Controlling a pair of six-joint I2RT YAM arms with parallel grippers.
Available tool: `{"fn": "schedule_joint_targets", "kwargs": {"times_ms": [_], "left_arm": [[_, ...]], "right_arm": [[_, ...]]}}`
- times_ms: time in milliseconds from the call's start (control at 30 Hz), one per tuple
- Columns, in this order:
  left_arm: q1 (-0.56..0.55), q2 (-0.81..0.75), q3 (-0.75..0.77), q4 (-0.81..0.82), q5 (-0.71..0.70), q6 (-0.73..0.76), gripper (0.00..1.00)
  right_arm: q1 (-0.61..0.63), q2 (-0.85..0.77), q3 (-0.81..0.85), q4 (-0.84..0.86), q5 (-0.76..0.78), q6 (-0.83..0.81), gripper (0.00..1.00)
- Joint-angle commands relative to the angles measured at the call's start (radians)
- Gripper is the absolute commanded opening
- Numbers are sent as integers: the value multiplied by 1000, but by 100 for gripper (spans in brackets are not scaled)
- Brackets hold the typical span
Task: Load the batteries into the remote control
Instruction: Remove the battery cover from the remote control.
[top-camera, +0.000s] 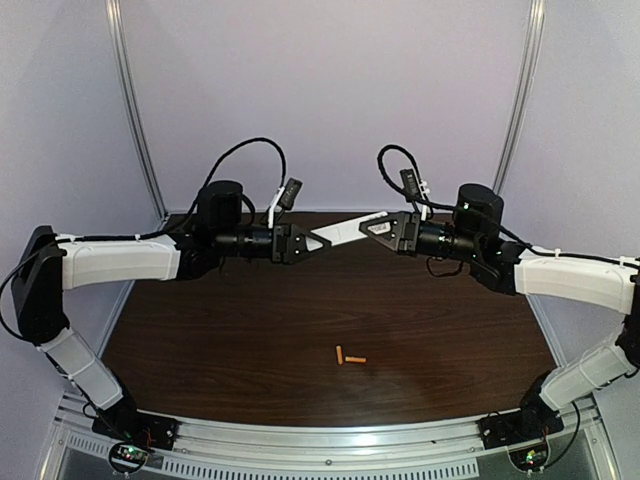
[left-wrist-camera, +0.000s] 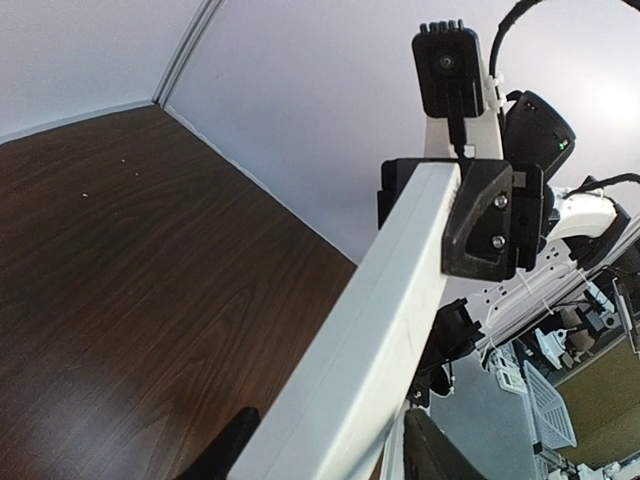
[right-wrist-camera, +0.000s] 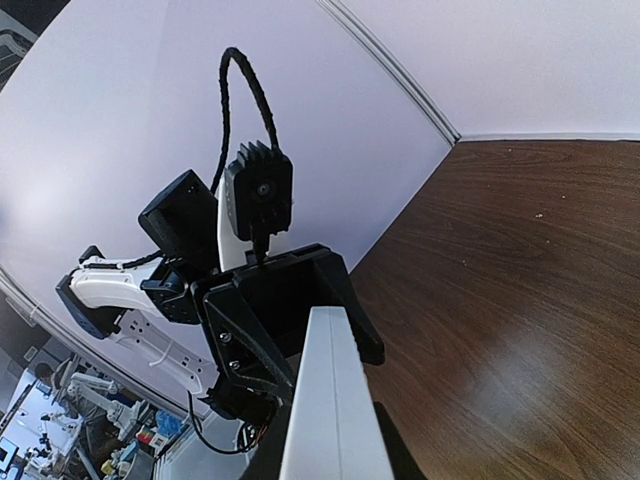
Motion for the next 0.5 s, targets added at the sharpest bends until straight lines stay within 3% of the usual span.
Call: {"fn": "schedule_joint_targets", "kwargs": {"times_ms": [0,167,467], "left_arm": [[-15,8,29,111,37,-28,53],[-6,6,21,136,13,-70,54],[8,10,-19,187,-15,-121,38]], "right_arm": [[6,5,-8,2,1,-20,0],[6,-7,-8,-13,10,-30,0],[6,-20,-13,-16,8,-30,0]]}}
